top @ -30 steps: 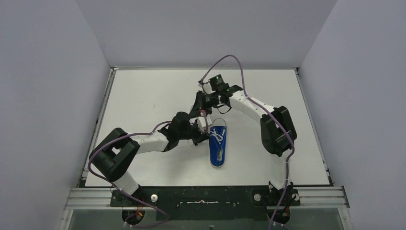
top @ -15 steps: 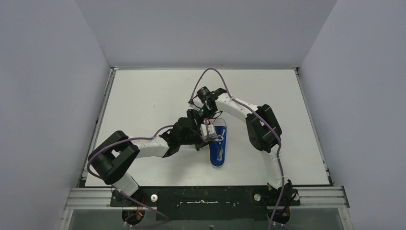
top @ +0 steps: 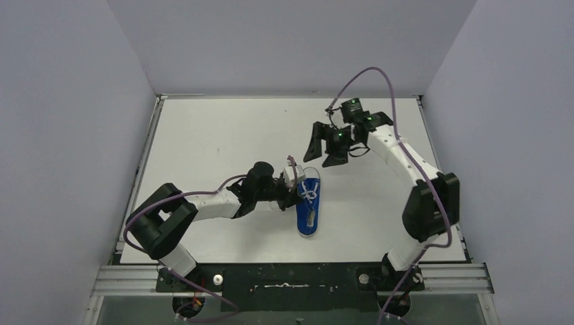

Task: Tie the shoes

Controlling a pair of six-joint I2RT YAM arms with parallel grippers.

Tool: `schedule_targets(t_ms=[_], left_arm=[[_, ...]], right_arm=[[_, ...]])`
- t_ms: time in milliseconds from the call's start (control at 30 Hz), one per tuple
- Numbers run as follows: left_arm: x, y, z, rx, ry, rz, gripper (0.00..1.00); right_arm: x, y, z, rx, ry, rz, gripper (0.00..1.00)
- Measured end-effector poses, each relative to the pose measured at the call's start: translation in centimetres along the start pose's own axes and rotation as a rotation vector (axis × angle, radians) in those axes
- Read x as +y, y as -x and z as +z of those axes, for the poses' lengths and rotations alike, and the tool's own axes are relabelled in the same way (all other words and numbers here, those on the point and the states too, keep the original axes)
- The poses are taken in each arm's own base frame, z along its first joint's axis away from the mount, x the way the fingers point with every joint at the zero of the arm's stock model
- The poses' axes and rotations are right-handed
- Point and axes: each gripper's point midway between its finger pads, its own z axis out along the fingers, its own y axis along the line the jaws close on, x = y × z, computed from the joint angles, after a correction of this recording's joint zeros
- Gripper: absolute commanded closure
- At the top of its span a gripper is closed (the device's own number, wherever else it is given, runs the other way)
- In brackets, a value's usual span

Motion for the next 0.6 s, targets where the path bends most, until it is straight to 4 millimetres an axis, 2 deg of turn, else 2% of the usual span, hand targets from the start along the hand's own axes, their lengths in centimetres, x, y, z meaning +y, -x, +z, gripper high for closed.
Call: schedule_targets(t_ms=[100,167,333,433,600], left_arm=[[0.4,0.7,0.3,0.001,0.001,-0.100,1.00],[0.5,0.8,0.3,0.011,-0.004,-0.161,1.00],[0.7,-0.2,0.5,0.067,-0.021,-0.288,1.00],[0.7,-1.1,0.4,0.097,-0.027,-0.346,1.00],[0.7,-0.7,0.6,0.114,-0.052,-0.402,1.00]], right_arm=[[-2.0,-2.5,-2.3,-0.139,-0.093,-0.119,0.21],[-2.2,-4.6,-2.8,-0.216,-0.141,-0.265,0.21],[0.4,-9.9,-2.0,-0.304,-0.080,-0.751,0.24],[1.8,-12.0,-1.4,-0.288,-0.052,-1.018,0.29],[5.0,-15.3,1.8,-0.193,-0.005,-1.439,0.31]])
